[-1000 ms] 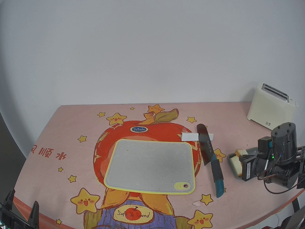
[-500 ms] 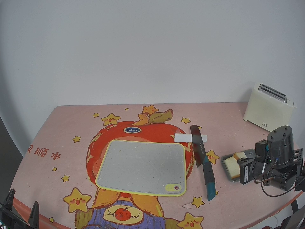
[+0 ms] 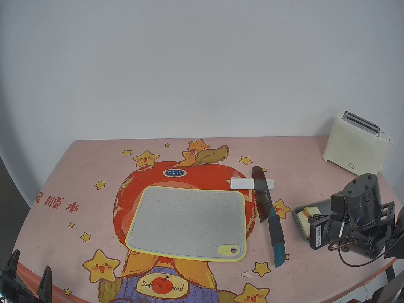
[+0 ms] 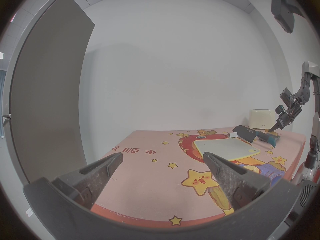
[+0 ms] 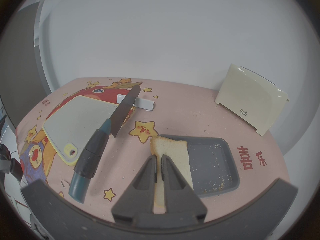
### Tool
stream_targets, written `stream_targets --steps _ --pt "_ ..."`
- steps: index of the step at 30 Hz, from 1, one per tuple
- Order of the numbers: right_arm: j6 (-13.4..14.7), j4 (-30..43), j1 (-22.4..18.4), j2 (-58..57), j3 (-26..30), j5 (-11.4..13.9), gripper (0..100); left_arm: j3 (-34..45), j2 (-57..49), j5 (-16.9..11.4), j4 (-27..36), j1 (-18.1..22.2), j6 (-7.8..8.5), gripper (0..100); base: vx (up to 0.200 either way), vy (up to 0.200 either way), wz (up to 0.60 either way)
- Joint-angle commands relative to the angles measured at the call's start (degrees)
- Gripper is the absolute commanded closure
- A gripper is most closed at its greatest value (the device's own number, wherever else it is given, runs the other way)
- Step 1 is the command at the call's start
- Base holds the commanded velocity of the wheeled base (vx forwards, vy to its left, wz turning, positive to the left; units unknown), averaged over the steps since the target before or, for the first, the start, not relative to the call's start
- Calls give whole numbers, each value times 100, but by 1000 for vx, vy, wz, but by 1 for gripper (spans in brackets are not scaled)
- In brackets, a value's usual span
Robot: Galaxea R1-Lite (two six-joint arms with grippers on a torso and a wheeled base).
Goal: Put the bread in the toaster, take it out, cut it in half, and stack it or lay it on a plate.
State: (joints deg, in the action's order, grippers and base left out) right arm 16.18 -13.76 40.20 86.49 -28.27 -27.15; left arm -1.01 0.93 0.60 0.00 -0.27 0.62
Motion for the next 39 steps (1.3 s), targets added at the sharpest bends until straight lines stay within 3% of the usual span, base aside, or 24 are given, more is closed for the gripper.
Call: stream_targets --steps 1,16,21,25,31,39 --pt "-1 -4 5 131 -21 -19 100 92 -57 2 0 0 -1 0 0 0 0" --pt "52 -12 -92 193 -91 -10 100 92 -57 2 0 0 -1 0 0 0 0" --pt "307 -188 -83 404 -91 -19 100 92 -57 2 0 0 -1 0 0 0 0" --pt "307 -285 -92 465 -73 -19 100 92 -57 11 0 9 -1 0 0 0 0" --pt "307 -285 -83 386 -91 -45 100 92 -57 2 0 9 -1 0 0 -200 0" --pt "307 -285 -21 404 -73 -142 100 92 -57 11 0 0 -1 0 0 0 0"
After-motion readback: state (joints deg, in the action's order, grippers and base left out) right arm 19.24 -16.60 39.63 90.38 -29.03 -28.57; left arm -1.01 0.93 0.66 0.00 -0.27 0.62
